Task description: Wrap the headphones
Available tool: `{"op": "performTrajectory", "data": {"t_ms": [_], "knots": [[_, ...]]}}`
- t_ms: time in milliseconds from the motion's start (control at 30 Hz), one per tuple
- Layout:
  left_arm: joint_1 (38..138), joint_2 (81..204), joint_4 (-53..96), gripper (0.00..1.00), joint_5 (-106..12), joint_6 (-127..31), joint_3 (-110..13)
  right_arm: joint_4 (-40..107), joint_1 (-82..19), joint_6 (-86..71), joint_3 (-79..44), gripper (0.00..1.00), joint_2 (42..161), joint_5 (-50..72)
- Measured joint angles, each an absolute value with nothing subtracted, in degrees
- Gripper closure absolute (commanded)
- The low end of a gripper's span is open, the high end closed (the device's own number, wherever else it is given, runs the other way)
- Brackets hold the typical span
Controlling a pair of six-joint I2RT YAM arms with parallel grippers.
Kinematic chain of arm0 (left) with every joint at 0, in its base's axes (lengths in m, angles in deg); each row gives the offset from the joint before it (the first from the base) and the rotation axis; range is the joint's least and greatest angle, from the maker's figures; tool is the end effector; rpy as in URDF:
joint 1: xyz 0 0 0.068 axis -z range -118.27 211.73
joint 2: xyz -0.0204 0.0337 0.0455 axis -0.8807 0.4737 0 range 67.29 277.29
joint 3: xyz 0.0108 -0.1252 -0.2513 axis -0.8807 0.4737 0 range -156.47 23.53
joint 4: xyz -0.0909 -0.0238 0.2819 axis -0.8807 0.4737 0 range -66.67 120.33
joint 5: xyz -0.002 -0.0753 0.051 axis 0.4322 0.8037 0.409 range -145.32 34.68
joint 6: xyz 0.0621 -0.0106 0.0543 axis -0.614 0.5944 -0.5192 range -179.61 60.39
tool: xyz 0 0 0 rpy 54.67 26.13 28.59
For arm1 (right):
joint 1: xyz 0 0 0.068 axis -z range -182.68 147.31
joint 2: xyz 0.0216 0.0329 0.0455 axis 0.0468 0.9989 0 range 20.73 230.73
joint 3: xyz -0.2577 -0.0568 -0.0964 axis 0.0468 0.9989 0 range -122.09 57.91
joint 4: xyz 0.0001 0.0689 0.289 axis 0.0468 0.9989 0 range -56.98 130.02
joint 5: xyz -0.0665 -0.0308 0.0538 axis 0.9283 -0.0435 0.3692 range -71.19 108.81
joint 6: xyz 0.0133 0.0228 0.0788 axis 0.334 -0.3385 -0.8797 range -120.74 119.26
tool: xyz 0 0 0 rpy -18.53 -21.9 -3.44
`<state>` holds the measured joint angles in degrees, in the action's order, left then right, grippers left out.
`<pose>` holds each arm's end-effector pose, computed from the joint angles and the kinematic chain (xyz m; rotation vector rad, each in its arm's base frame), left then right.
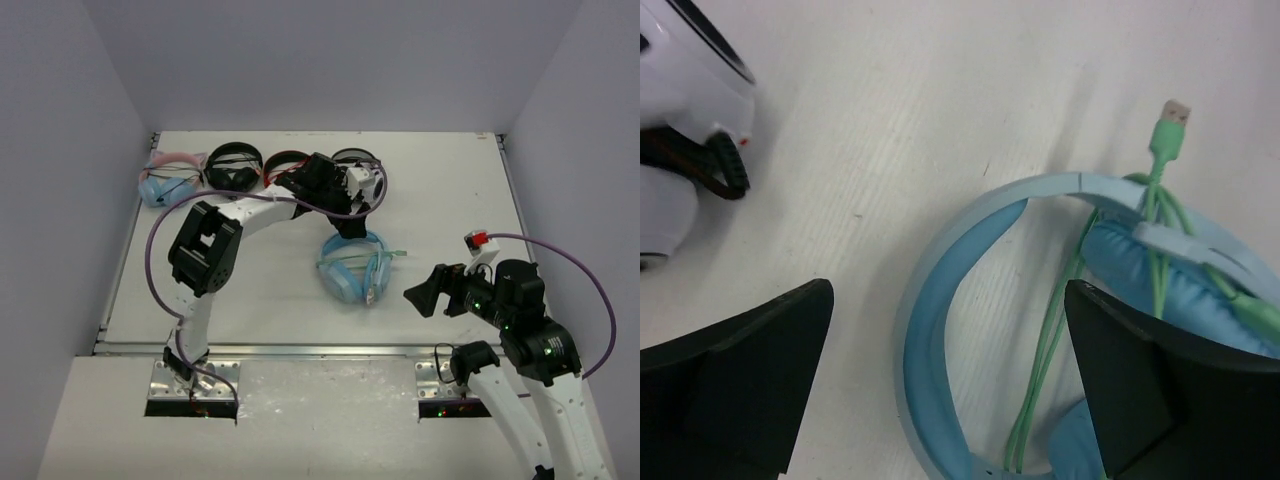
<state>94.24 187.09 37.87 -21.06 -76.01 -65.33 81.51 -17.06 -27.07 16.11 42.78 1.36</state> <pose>0.4188 -0.3155 0.1603 1.2294 1.9945 -0.8427 0.1293 0.0556 0.2990 0.0291 2.1338 0.7435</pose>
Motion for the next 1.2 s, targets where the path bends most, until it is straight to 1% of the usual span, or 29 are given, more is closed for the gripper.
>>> {"op": "performTrajectory", "data": {"t_ms": [167,267,300,400,533,633,733,867,1033,1200], "knots": [[95.77,182.59,36.17,0.0,-24.12,-73.8,-66.08,81.51,-17.06,-26.9,16.11,0.01,42.8,0.75],[96.32,178.7,34.49,0.0,-30.22,-69.82,-63.83,81.53,-17.06,-26.39,16.11,0.01,42.82,0.79],[96.34,176.43,33.76,0.0,-33.89,-68.14,-61.86,81.56,-17.06,-26.2,16.11,0.01,42.88,0.97],[96.19,166.94,33.92,0.0,-50.59,-59.95,-56.02,81.69,-17.06,-25.39,16.11,0.01,43.69,3.3],[93.74,150.57,34.97,0.0,-70.0,-49.63,-48.33,82.74,-17.06,-25.76,16.09,0.01,46.86,10.89],[91.11,136.43,35.47,0.0,-78.24,-45.08,-39.46,83.39,-17.06,-25.69,15.74,0.01,49.51,15.28],[90.26,124.91,38.27,0.0,-81.3,-43.25,-32.9,84.24,-17.06,-25.39,14.32,0.01,51.02,18.8],[90.31,114.38,42.44,0.0,-81.1,-43.77,-28.22,85.95,-17.06,-24.1,10.78,0.01,50.97,22.25],[90.31,107.25,45.68,0.0,-80.01,-48.69,-27.17,88.88,-17.06,-21.3,4.61,0.01,50.51,26.67],[90.31,101.63,46.4,0.0,-78.54,-52.49,-21.79,90.95,-17.06,-19.38,1.25,0.01,49.64,28.7]]}}
